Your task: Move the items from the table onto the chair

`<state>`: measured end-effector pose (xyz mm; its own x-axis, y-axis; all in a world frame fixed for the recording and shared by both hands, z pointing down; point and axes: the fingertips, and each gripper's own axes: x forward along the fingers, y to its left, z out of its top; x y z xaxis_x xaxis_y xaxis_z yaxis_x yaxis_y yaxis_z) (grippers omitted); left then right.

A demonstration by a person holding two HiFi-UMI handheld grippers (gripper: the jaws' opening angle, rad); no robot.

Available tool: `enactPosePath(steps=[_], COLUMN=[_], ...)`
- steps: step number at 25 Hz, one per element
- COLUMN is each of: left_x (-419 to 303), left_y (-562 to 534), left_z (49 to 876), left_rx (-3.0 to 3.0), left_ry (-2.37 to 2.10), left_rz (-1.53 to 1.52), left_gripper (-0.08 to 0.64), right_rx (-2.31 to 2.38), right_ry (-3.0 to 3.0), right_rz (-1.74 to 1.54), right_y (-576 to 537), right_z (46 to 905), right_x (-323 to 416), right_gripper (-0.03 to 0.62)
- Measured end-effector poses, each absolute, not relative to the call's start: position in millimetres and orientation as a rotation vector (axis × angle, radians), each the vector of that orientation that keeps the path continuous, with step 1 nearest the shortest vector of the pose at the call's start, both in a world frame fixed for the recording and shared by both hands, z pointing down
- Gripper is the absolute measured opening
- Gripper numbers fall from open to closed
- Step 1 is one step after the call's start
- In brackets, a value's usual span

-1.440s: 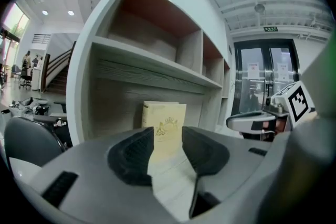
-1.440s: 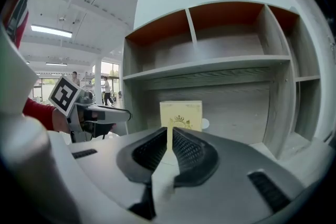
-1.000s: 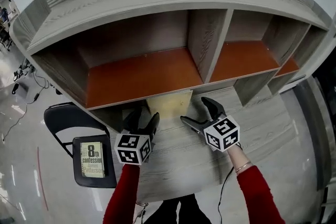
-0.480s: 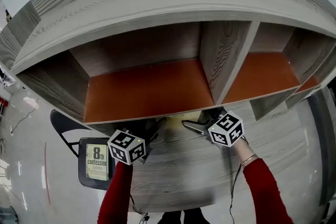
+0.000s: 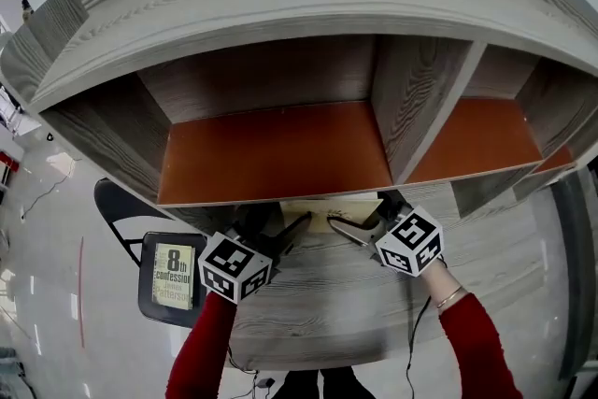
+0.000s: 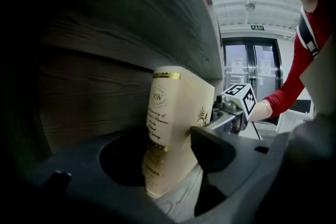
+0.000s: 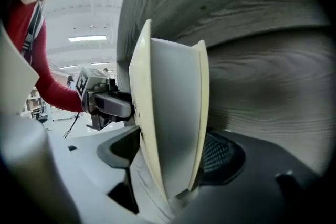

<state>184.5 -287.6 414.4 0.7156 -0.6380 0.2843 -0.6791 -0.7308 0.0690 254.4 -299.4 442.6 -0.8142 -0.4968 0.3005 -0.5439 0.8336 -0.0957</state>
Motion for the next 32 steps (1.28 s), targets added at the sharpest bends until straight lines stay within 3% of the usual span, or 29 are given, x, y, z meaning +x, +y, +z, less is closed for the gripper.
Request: enactPosePath(steps=[14, 24, 32], left_x=[160.8, 85.7, -19.6], left_y=[-129.8, -46.4, 28.2], left_z=[343.4, 312.1, 314.6], left_rx=[2.622, 2.526, 2.427], left_ry=[-1.183, -1.483, -1.644], left_rz=[0.309, 0.248, 0.208], left_gripper=[0.270, 0.270, 0.270], right_rx=[0.611, 0.329, 0.145], right_ry=[-2.771, -2.845, -2.840], right_rz=[0.334, 0.288, 0.347], right_y=[-148.4, -78.2, -10.4], right_z=[370.6, 340.6, 346.7], right_x=[231.7, 152.3, 43.3], right_gripper=[0.353, 0.350, 0.347])
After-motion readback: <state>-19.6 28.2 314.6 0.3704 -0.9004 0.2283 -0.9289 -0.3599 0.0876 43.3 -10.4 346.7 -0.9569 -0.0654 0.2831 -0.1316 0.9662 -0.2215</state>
